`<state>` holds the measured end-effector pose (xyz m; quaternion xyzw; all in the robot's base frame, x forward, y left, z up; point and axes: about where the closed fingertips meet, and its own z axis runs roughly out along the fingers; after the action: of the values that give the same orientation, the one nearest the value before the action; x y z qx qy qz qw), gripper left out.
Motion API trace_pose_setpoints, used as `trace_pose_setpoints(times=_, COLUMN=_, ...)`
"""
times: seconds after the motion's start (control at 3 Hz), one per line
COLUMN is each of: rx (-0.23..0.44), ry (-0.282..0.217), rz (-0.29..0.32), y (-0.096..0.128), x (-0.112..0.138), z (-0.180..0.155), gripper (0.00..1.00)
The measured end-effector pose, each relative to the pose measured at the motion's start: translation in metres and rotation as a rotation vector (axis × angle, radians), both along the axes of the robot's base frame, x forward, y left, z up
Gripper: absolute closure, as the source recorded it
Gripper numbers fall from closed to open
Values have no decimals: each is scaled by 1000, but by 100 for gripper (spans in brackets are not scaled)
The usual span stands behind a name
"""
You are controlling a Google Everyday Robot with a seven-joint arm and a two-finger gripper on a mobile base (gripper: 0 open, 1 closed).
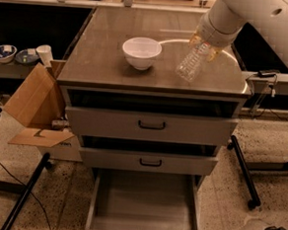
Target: Pick water bottle from middle drawer and place on counter
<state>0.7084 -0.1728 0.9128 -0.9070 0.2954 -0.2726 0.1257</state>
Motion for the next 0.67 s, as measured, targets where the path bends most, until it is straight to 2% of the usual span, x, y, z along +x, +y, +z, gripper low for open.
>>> trace_pose_setpoints(times=0.67, rx=26, ry=-12, rz=-18, y=1, x=26, z=-4, gripper=98)
